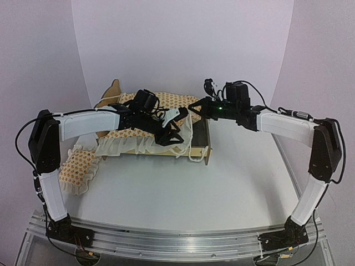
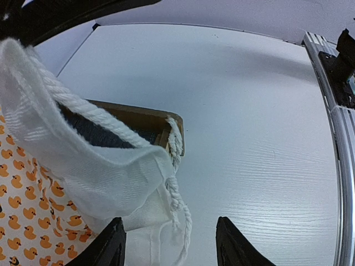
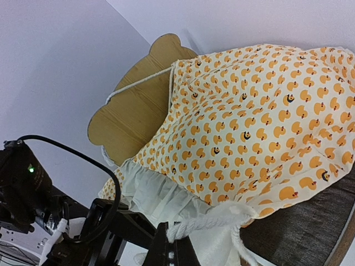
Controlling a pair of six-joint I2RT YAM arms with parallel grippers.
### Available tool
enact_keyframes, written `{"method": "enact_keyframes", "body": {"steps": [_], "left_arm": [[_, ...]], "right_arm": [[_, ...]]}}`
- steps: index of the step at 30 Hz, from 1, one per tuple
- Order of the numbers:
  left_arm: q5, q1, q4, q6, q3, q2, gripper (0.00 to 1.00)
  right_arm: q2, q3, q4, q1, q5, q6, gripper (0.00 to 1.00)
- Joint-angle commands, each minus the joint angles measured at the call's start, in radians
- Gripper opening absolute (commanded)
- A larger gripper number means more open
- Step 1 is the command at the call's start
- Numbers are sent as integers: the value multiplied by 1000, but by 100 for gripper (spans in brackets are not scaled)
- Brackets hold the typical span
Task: Set up the pet bed
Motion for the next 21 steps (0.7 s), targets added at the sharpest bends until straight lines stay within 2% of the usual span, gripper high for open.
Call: {"method": "enact_keyframes", "body": {"steps": [1, 8, 12, 15, 16, 19, 21], "left_arm": [[-51, 1, 80, -124, -28, 3, 56], [-23, 3, 59, -64, -31, 30, 67], [-68, 2, 97, -67, -50, 42, 67], [-34, 3, 120, -125, -11, 45, 66], [-17, 3, 124, -157, 24, 47, 63], [45, 3, 148, -274, 102, 41, 42], [96, 3, 168, -320, 127, 30, 38]], "right_arm": [[54, 43, -46, 2, -1, 23, 0], [56, 84, -46, 2, -8, 45, 0], [61, 90, -45, 2, 40, 144, 0], [78, 109, -44, 6, 46, 238, 0], [84, 118, -43, 9, 45, 256, 0], [99, 136, -45, 15, 34, 317, 0], [94, 136, -48, 14, 34, 354, 0]]}}
